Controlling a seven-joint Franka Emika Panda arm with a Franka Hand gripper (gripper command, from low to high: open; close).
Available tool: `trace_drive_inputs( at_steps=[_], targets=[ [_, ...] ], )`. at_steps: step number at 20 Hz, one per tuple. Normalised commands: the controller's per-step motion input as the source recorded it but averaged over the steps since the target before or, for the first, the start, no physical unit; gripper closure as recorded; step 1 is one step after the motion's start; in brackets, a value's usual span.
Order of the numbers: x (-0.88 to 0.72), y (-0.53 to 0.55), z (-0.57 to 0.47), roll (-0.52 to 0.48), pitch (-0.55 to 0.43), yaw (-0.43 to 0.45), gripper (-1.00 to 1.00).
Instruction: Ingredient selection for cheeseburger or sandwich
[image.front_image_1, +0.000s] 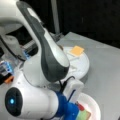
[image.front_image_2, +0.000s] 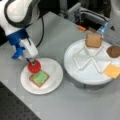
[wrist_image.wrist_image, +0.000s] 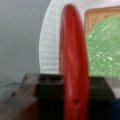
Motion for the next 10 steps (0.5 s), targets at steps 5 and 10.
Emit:
trace_drive_inputs(
  at_steps=[5,10],
  targets=[
    [0.34,-0.17,-0.15,0.053,-0.020,0.271,1.00],
    [0.24,-0.13,-0.13,0.066,-0.009,0.252,1.00]
  ],
)
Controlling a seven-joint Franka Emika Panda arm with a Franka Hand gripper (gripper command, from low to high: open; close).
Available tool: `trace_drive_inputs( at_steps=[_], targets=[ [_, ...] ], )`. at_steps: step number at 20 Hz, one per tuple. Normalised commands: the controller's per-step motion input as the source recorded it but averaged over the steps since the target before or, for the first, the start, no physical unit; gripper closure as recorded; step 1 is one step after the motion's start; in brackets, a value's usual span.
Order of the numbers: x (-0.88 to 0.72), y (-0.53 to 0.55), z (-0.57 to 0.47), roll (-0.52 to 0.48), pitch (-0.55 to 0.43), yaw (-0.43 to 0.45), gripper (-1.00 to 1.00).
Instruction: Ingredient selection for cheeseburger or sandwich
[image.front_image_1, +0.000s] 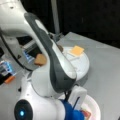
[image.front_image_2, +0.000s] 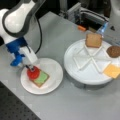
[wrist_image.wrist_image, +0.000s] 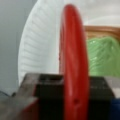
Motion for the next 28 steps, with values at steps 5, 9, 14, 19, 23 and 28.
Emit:
trace_drive_inputs(
  at_steps=[5,9,14,19,23,28],
  targets=[
    [0.17,-0.06,-0.03,0.054,-0.002,0.190,1.00],
    [0.09,-0.03,0.01,0.037,-0.003,0.173,1.00],
    [0.00,-0.02,0.01,0.022,-0.011,0.159,-1.00],
    [-0.05,-0.02,-0.01,-0.013,-0.013,0.154,-1.00],
    [-0.07,-0.03,0.00,-0.015,-0.024,0.143,-1.00],
    [-0.08,-0.03,0.01,-0.029,-0.025,0.140,-1.00]
  ],
)
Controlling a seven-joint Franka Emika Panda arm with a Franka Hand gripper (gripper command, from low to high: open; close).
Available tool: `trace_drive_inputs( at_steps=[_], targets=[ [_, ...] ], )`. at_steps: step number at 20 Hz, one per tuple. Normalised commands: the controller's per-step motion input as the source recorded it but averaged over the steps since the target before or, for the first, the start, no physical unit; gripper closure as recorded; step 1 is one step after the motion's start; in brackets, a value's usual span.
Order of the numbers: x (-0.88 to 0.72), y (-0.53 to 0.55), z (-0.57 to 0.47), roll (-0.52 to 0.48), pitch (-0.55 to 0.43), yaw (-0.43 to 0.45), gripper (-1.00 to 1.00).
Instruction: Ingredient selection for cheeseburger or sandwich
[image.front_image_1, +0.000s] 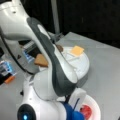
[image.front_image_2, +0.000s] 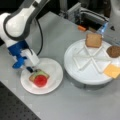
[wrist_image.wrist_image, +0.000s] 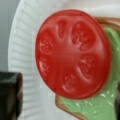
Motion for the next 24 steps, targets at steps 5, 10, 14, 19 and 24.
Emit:
trace_drive_inputs(
  at_steps=[5,10,14,19,24],
  targets=[
    [-0.12,-0.03,0.04,-0.038,-0.002,0.153,-1.00],
    [-0.19,-0.01,0.11,-0.061,0.028,0.149,-1.00],
    [-0.29,0.02,0.25,-0.187,0.099,0.094,-1.00],
    [-0.45,0.16,0.42,-0.361,0.185,-0.062,-1.00],
    [-0.57,0.37,0.28,-0.485,0.103,-0.186,-1.00]
  ],
)
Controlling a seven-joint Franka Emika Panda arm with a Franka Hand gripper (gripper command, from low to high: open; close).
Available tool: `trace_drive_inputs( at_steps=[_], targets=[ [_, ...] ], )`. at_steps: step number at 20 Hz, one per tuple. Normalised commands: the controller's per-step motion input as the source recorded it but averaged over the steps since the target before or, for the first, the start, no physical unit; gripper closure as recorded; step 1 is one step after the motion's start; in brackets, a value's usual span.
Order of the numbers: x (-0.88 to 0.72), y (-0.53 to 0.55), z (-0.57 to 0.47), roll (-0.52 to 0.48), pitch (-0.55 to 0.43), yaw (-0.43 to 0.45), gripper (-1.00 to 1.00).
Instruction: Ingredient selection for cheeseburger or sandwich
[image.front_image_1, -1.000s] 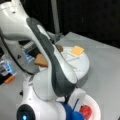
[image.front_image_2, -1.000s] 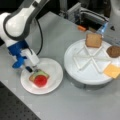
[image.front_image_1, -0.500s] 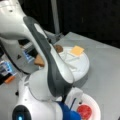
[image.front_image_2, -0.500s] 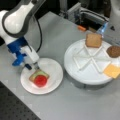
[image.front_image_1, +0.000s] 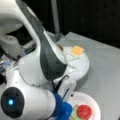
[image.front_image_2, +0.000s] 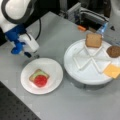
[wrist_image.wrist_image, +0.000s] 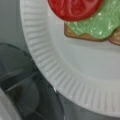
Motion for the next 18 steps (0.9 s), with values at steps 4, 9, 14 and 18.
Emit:
trace_drive_inputs(
  at_steps=[4,9,14,18],
  targets=[
    [-0.61,0.45,0.13,-0.595,0.044,-0.243,-1.00],
    [-0.64,0.59,0.05,-0.673,-0.036,-0.107,-1.00],
    [-0.73,0.57,0.00,-0.545,-0.141,0.105,-1.00],
    [-0.68,0.49,-0.11,-0.395,-0.219,0.035,-1.00]
  ],
)
